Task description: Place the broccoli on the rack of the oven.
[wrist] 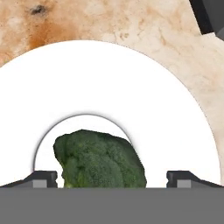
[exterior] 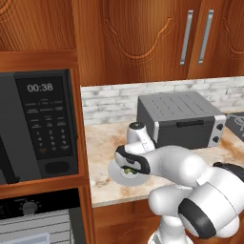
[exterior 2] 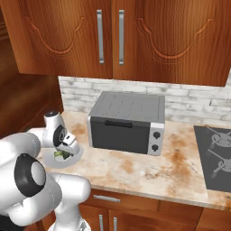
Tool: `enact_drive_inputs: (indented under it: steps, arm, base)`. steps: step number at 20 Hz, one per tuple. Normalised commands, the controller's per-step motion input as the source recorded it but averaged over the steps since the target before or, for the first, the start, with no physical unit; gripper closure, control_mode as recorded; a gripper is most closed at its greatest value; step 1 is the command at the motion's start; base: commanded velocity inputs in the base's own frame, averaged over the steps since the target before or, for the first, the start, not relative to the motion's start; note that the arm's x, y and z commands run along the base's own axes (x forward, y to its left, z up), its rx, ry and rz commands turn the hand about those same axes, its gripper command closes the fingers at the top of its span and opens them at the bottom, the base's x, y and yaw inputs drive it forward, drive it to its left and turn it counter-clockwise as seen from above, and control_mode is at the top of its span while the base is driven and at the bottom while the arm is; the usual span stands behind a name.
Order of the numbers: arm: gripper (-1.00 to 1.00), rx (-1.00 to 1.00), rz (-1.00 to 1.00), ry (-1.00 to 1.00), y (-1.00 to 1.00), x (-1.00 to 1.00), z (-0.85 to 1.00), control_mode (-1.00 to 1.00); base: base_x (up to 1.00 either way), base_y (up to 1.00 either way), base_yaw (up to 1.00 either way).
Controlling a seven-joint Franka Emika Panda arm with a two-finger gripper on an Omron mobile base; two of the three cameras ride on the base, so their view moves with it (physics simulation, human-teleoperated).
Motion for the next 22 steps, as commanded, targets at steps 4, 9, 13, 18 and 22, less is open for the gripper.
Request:
enact_drive_inputs:
  steps: [4,9,13,18,22]
  arm:
    - [-1.00,0.00,0.00,0.00,0.03,0.04,-0.23,-1.00]
    - [1.00,0.00,0.00,0.00,0.01,0.00,-0.22,-1.00]
    - [1.00,0.00,0.00,0.00,0.03,-0.01,-0.15,-1.00]
    - [1.00,0.00,-0.02,0.00,-0.01,-0.18,0.00,-1.00]
    - [1.00,-0.04,-0.03,-0.12,0.00,-0.45,0.43,-1.00]
  base:
    - [0.00,0.00,0.00]
    - [0.00,0.00,0.00]
    - [0.00,0.00,0.00]
    - [0.00,0.00,0.00]
    - [0.00,0.00,0.00]
